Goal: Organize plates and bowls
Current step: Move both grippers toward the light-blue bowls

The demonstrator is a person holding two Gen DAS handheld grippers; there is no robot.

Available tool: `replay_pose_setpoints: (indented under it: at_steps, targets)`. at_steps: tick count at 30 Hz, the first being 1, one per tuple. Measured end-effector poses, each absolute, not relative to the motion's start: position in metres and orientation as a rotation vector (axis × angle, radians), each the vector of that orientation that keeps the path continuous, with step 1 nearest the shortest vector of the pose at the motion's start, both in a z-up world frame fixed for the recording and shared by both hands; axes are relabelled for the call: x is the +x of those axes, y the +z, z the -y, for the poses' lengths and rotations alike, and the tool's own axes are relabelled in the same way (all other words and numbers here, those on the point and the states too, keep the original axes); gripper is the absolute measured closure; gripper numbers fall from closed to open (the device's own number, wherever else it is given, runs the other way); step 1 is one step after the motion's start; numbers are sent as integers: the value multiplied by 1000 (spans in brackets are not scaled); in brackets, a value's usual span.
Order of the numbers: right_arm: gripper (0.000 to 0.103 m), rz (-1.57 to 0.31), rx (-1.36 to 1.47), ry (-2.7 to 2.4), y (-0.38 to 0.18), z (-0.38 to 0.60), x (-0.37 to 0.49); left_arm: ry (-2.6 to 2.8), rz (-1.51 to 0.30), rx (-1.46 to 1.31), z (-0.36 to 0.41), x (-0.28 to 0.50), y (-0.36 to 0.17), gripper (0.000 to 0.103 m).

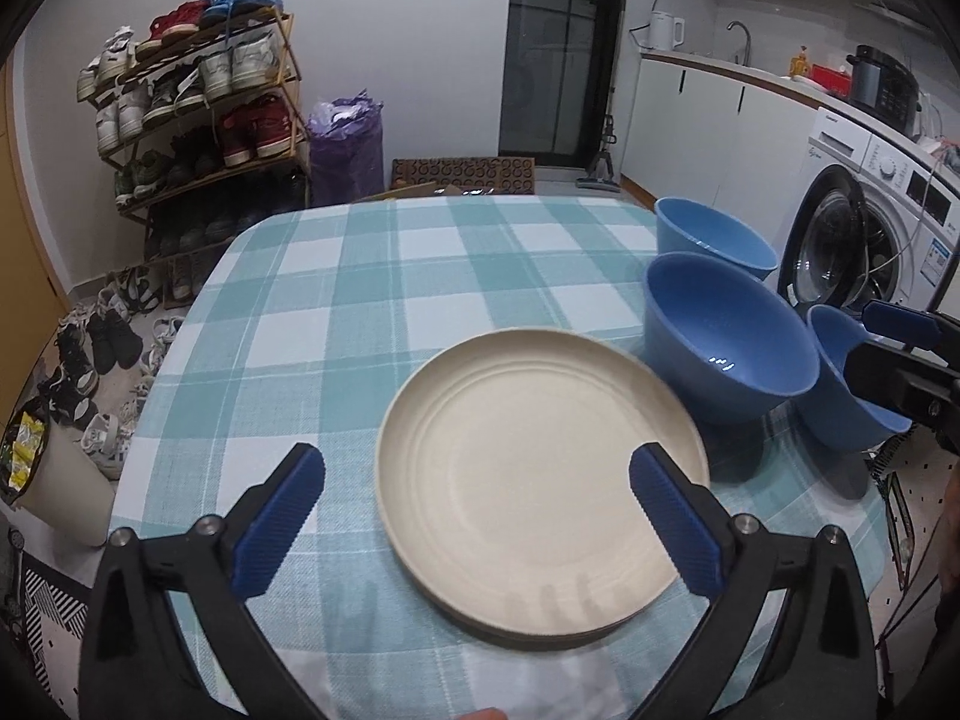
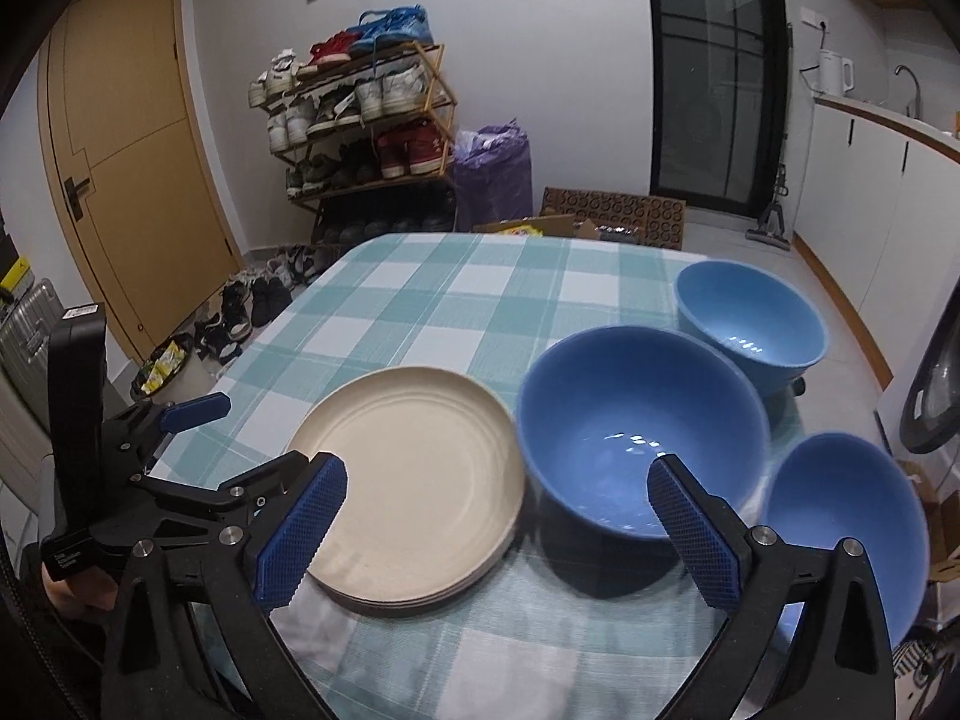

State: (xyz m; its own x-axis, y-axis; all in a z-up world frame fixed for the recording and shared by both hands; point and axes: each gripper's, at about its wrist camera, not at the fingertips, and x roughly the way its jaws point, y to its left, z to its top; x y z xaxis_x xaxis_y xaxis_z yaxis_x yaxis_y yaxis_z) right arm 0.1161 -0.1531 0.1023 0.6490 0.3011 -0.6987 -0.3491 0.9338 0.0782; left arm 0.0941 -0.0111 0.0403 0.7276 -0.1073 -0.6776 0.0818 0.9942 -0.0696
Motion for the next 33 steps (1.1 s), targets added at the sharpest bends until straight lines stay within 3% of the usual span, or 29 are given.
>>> replay_pose_setpoints:
  at_steps: [15, 33]
  targets:
    - [1, -680, -32, 235, 165, 259, 107, -216, -641, 23, 81, 112, 102, 0]
    - [1, -663, 32, 137, 207, 346, 142, -271, -640, 71, 131, 161, 128, 0]
